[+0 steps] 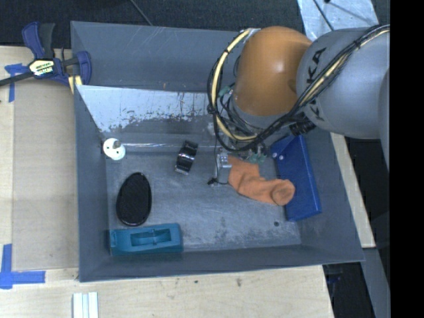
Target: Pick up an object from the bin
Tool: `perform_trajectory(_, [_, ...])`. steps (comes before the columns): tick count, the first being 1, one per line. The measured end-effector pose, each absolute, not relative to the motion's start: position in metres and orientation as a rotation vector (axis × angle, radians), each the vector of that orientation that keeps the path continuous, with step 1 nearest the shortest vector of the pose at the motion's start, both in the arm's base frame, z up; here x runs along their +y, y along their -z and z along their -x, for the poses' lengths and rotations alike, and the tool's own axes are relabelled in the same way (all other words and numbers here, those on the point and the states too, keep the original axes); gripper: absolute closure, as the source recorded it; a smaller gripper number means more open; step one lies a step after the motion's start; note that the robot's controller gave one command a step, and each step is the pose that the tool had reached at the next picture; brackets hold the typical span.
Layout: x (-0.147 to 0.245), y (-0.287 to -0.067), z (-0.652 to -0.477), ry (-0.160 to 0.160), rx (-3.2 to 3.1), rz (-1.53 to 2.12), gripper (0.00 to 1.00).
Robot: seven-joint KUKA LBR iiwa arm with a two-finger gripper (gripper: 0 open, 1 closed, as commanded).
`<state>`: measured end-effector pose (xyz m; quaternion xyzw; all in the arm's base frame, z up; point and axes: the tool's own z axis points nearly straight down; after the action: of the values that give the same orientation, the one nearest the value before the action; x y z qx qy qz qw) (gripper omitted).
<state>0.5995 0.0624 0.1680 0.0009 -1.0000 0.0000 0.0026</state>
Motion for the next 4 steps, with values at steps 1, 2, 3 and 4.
perform_trajectory(1, [0.062,-0.173,-0.601,0.001,-3.145,-0.001,0.00])
perform_trajectory(2, [0.054,-0.182,-0.599,0.001,-3.146,-0.047,0.00])
perform_trajectory(3, [0.052,-0.185,-0.599,0.000,-3.145,-0.051,0.00])
perform_trajectory(4, [0.052,-0.205,-0.617,0.000,-3.137,-0.222,0.00])
